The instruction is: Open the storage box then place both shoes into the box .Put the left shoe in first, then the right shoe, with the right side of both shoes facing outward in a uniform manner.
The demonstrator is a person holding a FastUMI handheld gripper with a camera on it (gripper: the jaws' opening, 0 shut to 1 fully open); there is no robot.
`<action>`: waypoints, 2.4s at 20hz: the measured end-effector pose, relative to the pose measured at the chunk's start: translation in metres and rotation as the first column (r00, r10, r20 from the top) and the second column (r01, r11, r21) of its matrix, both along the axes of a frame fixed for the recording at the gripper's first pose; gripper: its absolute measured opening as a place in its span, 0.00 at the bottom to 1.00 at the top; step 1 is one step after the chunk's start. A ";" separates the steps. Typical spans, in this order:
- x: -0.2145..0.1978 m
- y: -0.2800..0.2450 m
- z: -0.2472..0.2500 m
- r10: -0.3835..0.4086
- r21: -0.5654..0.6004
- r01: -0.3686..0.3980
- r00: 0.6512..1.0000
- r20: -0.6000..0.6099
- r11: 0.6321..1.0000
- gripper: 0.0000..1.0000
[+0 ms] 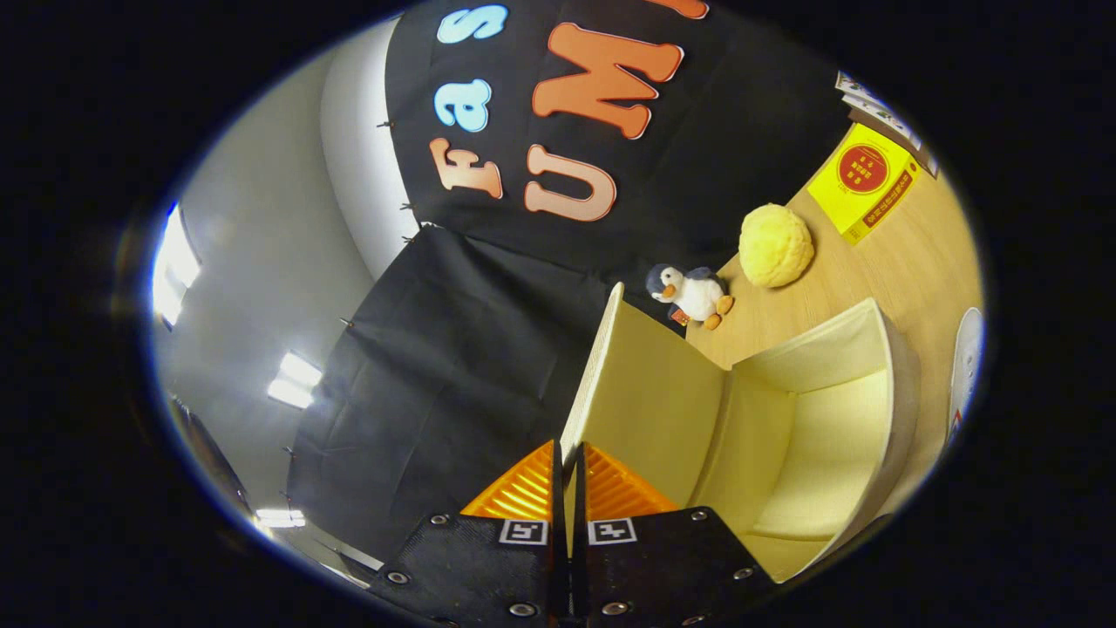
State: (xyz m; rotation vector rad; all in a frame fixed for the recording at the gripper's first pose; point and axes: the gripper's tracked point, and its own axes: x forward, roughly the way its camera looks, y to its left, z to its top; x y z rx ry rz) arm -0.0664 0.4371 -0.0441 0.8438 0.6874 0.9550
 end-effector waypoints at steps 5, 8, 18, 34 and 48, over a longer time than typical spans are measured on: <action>-0.007 0.060 -0.002 0.023 -0.086 -0.018 0.998 0.055 0.996 0.03; -0.015 0.092 -0.011 0.050 -0.169 -0.035 0.995 0.090 0.985 0.09; -0.011 0.100 -0.046 0.016 -0.342 0.041 0.987 0.163 0.939 0.97; 0.035 -0.122 -0.091 -0.303 -0.555 0.394 0.919 0.252 0.733 0.98; 0.039 -0.274 -0.182 -0.478 -0.725 0.453 0.857 0.194 0.519 0.93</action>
